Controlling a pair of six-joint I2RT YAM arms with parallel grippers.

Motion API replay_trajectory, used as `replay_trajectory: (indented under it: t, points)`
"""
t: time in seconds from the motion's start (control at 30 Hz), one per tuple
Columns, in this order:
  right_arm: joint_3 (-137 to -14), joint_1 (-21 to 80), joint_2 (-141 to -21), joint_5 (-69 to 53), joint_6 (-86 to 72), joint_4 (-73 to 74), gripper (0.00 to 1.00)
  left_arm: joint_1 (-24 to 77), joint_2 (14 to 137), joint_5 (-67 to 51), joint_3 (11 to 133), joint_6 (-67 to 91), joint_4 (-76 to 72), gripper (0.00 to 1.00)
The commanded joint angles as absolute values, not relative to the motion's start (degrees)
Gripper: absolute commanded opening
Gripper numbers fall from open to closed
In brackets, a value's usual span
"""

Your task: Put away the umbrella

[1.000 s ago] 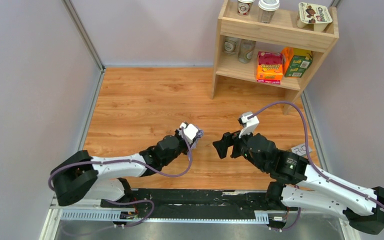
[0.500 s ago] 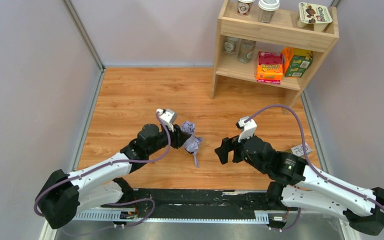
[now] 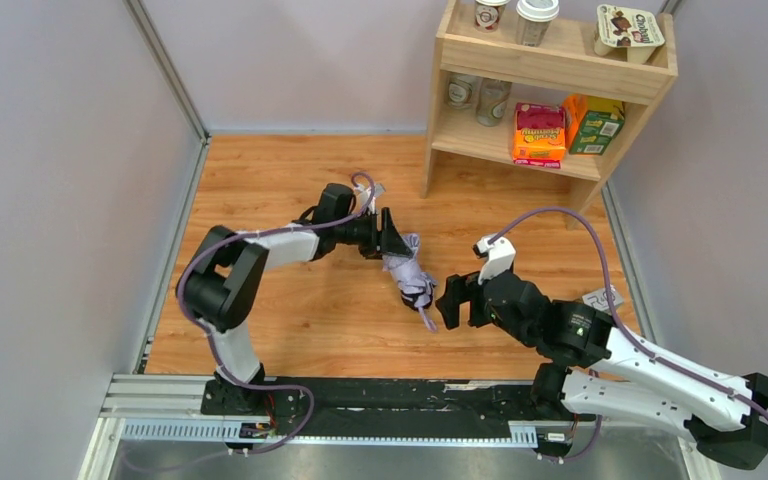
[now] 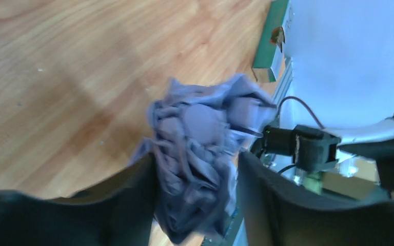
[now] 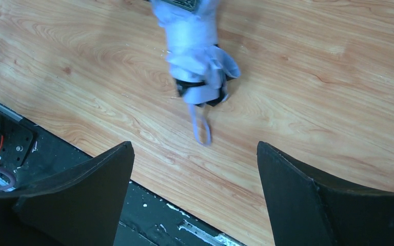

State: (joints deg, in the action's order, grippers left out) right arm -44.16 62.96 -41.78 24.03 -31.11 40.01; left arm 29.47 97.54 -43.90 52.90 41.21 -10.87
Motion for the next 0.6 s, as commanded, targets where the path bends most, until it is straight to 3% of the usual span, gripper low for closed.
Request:
replay_trajectory:
  t: [0.0,0.13,0.37,0.57]
  points:
    - [-47.46,62.75,-40.43,26.89,-32.96,42.97,0.93,27.42,104.5,-50.1,61.06,44.49,-8.29,0.72]
    - [-50.09,62.67,-41.22,30.66,-34.01,47.97,0.93,23.04,98.63,-41.41,67.4,29.2,14.18,0.73]
    - [-57.29,62.67,-39.29,38.83,-34.36,55.45,0.94,12.92,68.78,-29.72,66.88,15.58,36.18,0.74]
    - [-62.92,62.67,-35.6,50.69,-32.08,59.85,0.96,13.01,44.62,-23.58,66.63,16.25,35.88,0.75]
